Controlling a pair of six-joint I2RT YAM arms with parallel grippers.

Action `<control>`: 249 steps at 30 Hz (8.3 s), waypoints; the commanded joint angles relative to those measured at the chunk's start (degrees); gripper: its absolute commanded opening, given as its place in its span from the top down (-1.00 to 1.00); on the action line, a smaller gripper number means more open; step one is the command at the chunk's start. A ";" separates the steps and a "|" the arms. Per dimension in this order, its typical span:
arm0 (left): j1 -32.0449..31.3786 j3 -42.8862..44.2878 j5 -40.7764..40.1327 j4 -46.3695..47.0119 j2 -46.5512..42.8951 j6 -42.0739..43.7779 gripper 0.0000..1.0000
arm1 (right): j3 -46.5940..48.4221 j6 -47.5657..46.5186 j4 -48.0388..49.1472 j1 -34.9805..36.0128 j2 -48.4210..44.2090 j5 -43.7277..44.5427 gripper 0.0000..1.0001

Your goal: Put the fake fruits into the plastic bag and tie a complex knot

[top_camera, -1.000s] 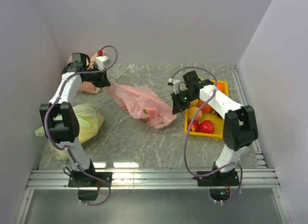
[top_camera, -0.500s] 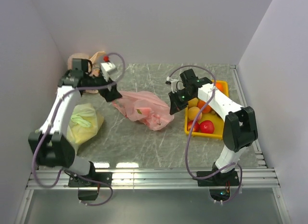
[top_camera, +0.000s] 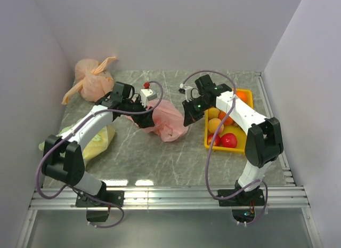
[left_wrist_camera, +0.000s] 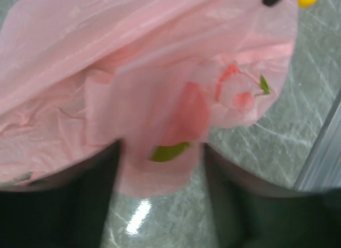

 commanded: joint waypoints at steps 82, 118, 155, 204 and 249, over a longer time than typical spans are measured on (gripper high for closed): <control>30.14 6.68 21.50 -6.52 -16.03 -5.67 -0.94 | -6.82 -6.05 7.91 -5.44 -33.76 -22.92 1.00; -2.63 -8.62 -5.47 2.80 -21.05 1.18 -0.85 | 16.59 10.86 17.13 -4.39 4.57 -3.11 -0.33; -13.10 8.06 16.55 -27.33 -5.31 32.46 0.99 | 33.98 15.25 13.38 1.06 41.56 6.92 -0.36; 0.08 -12.84 -28.42 1.56 -7.34 -14.01 -0.21 | 10.25 26.77 13.02 1.77 25.22 -22.69 -0.63; -3.16 -6.42 -22.69 -7.76 -15.16 7.33 -0.99 | 37.76 -4.96 -12.90 -0.52 32.16 -11.01 1.00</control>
